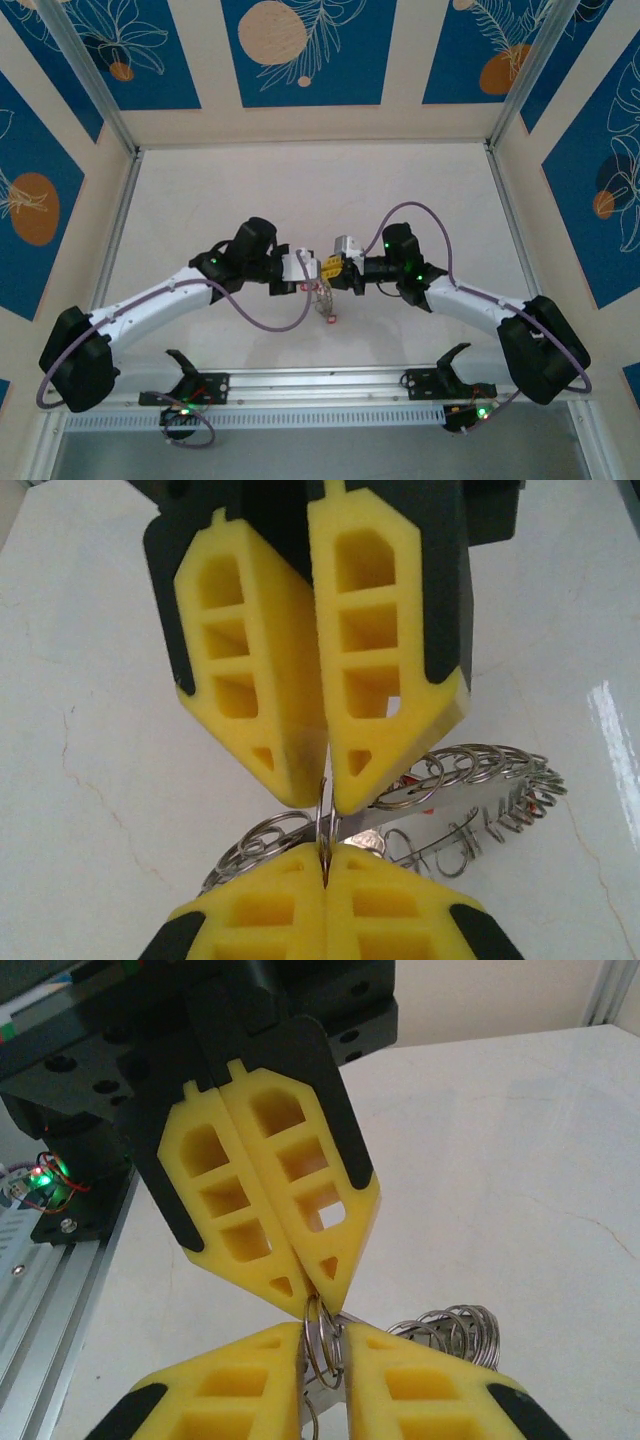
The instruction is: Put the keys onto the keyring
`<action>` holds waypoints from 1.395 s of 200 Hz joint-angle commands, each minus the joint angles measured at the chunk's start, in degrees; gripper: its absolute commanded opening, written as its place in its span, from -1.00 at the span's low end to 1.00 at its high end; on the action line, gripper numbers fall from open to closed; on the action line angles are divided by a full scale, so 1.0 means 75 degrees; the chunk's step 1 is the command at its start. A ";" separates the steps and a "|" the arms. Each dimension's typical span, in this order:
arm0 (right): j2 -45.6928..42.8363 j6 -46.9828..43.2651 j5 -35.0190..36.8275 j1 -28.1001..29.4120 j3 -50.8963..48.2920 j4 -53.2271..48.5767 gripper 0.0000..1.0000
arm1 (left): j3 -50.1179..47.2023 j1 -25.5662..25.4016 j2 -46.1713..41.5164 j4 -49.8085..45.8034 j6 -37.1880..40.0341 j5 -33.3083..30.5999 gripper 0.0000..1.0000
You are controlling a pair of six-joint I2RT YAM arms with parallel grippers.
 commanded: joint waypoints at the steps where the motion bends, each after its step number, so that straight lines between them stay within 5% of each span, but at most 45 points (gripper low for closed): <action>1: -0.0043 -0.0458 -0.0040 0.0078 0.0299 -0.0880 -0.63 | 0.0600 -0.0222 0.0197 -0.1209 0.0759 -0.0400 -1.00; 41: 0.0287 -0.0396 -0.0089 0.0204 0.0526 -0.1002 -0.64 | 0.0763 -0.0422 0.0277 -0.1263 0.0922 -0.0392 -1.00; 66: 0.0414 -0.0443 -0.0194 0.0242 0.0673 -0.1195 -1.00 | 0.0743 -0.0452 0.0223 -0.1185 0.0902 -0.0394 -1.00; 90: 0.0369 -0.0414 -0.0183 0.0233 0.0637 -0.1188 -1.00 | 0.0552 -0.0447 0.0050 -0.1008 0.0845 -0.0591 -1.00; 144: 0.0114 0.0477 -0.0764 -0.0130 -0.0154 0.0627 -1.00 | -0.0521 -0.0244 -0.0485 0.0005 0.0288 -0.0346 -0.53; 224: 0.0108 0.0562 -0.1003 -0.0168 -0.0380 0.1191 -1.00 | -0.1549 0.0046 -0.0963 0.2068 -0.0630 -0.0253 -0.47; 279: 0.0120 0.0480 -0.1038 -0.0174 -0.0362 0.1129 -1.00 | -0.1867 0.0328 -0.1523 0.2449 -0.0593 0.0005 -0.14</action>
